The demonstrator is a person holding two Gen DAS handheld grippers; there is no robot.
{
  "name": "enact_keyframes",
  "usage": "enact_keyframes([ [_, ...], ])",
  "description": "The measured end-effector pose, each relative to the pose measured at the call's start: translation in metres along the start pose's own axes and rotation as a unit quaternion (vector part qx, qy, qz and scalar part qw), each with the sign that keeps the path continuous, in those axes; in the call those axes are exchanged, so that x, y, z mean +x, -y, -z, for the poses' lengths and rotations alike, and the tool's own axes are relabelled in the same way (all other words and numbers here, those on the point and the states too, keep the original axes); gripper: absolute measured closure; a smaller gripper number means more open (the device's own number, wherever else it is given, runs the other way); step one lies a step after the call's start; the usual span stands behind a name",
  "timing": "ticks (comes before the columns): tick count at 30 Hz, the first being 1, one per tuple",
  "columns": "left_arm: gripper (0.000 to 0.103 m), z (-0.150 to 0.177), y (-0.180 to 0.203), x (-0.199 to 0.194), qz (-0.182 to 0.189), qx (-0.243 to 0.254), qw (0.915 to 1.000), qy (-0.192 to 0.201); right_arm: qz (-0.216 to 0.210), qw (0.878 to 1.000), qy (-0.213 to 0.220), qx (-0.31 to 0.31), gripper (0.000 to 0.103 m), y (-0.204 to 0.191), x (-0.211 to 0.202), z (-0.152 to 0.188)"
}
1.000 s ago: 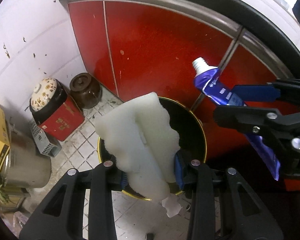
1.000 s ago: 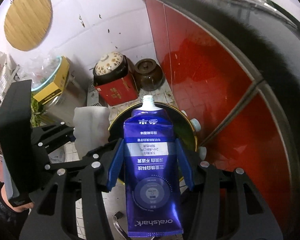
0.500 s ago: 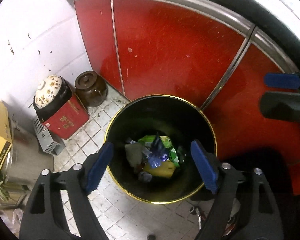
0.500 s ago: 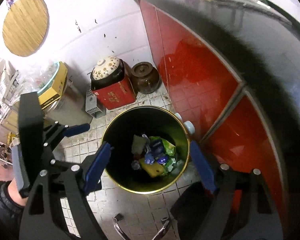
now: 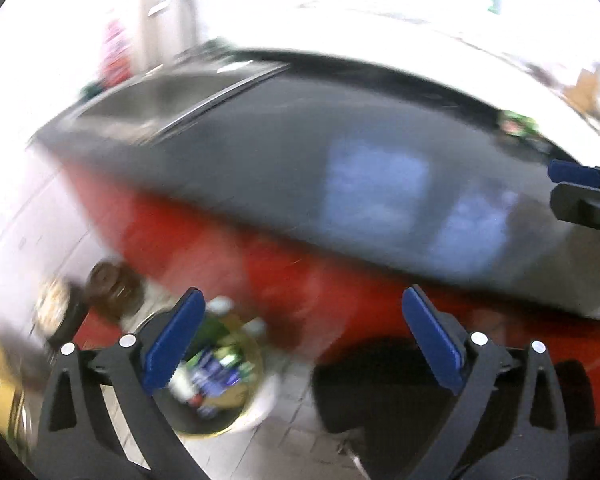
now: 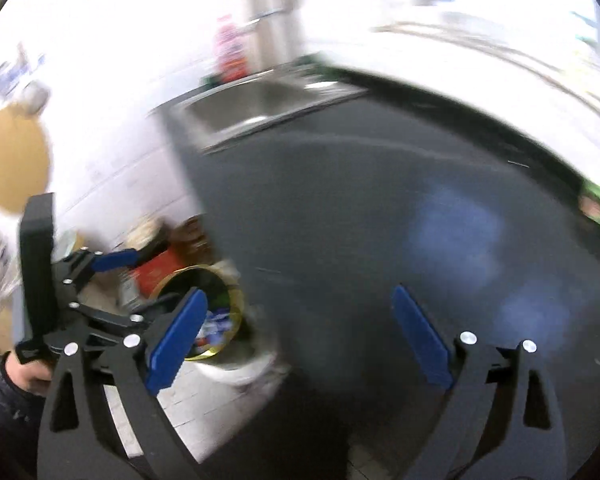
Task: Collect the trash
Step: 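Move both tools back toward the counter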
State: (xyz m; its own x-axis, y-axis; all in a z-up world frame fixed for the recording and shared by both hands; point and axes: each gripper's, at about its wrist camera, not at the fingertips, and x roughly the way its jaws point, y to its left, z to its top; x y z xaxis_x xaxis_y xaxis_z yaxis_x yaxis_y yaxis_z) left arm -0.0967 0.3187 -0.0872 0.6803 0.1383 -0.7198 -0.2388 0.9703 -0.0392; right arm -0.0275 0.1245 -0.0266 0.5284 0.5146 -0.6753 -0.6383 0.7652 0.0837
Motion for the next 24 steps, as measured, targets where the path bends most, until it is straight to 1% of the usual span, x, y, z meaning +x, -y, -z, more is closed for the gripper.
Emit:
enact_keyframes([
  [1,0.007,-0.011,0.028,0.001,0.014,0.022,0.9996,0.007,0.019,1.0,0.008,0.015,0.012,0.024,-0.017,0.007],
  [2,0.007,-0.017,0.045,0.003,0.023,0.034,0.9991,0.009,0.029,0.999,0.012,0.023,0.012,0.037,-0.027,0.012],
  [3,0.007,-0.023,0.064,0.007,0.036,0.048,0.9982,0.011,0.05,0.998,0.018,0.038,0.012,0.062,-0.043,0.021],
  [4,0.007,-0.032,0.092,0.01,0.055,0.064,0.9963,0.015,0.062,0.997,0.022,0.049,0.012,0.08,-0.055,0.028],
  [5,0.007,-0.037,0.109,0.012,0.066,0.073,0.995,0.017,0.077,0.995,0.028,0.063,0.012,0.103,-0.07,0.038],
  [8,0.007,-0.052,0.163,0.018,0.107,0.103,0.9887,0.02,0.104,0.99,0.034,0.092,0.012,0.155,-0.099,0.063],
  [10,0.007,-0.062,0.201,0.024,0.129,0.124,0.9837,0.02,0.115,0.987,0.034,0.106,0.012,0.181,-0.113,0.078],
  [12,0.007,-0.067,0.227,0.029,0.144,0.139,0.9796,0.016,0.122,0.985,0.035,0.115,0.012,0.205,-0.125,0.091],
  [14,0.007,-0.074,0.248,0.035,0.156,0.152,0.976,0.011,0.126,0.984,0.036,0.117,0.012,0.221,-0.13,0.096],
  [16,0.007,-0.081,0.267,0.044,0.16,0.161,0.9738,0.006,0.129,0.984,0.035,0.116,0.012,0.234,-0.131,0.098],
  [19,0.007,-0.096,0.292,0.061,0.164,0.186,0.9688,0.0,0.123,0.985,0.037,0.114,0.012,0.255,-0.129,0.095],
  [22,0.007,-0.113,0.304,0.079,0.168,0.21,0.9631,-0.004,0.123,0.986,0.032,0.108,0.012,0.28,-0.12,0.087],
  [24,0.007,-0.131,0.318,0.1,0.169,0.235,0.9572,-0.008,0.127,0.987,0.031,0.093,0.012,0.3,-0.111,0.076],
])
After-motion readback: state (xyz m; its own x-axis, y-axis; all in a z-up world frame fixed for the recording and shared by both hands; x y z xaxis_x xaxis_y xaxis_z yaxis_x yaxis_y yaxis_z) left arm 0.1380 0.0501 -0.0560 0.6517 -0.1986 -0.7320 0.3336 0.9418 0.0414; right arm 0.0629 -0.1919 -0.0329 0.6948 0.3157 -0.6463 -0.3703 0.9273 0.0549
